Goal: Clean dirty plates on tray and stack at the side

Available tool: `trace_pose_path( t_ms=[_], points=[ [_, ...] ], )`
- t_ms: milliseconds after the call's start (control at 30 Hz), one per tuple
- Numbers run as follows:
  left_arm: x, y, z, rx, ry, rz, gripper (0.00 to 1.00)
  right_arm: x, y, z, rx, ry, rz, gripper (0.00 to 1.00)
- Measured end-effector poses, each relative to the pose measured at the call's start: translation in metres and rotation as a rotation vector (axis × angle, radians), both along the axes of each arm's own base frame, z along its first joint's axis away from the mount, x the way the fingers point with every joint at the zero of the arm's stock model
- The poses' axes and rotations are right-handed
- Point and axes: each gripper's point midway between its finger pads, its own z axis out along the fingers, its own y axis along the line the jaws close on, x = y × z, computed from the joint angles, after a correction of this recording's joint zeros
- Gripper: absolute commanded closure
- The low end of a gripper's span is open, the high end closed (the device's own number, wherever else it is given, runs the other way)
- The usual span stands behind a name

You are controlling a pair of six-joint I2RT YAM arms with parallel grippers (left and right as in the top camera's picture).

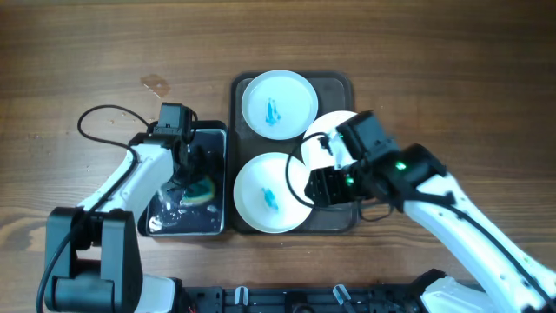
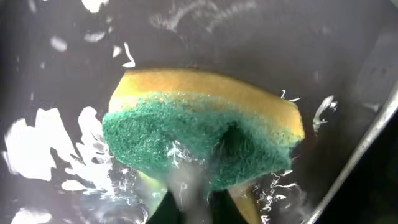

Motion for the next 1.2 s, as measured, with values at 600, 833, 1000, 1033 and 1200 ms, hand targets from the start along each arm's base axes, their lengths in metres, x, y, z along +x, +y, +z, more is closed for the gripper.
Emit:
trace_pose_path(
  t_ms=[600, 833, 1000, 1033, 1200],
  points=[
    [-0.003, -0.011, 0.128, -0.069, -0.123, -0.035, 0.96, 0.018, 0.001, -0.109, -0.193, 0.208, -0.081, 0.73],
    [-0.006, -0.011, 0.133, -0.074, -0.136, -0.036, 0.96, 0.049, 0.007, -0.117, -0.190, 0.099, -0.153, 0.96],
    [-0.006, -0.017, 0.134, -0.108, -0.134, -0.047, 0.96, 0.065, 0.005, -0.116, -0.198, 0.046, -0.220, 0.96],
    [-0.006, -0.020, 0.134, -0.124, -0.135, -0.051, 0.96, 0.067, 0.006, -0.116, -0.195, 0.039, -0.227, 0.96],
    [0.002, -0.035, 0.138, -0.189, -0.166, -0.084, 0.96, 0.072, 0.003, -0.116, -0.189, 0.042, -0.282, 0.96]
  ],
)
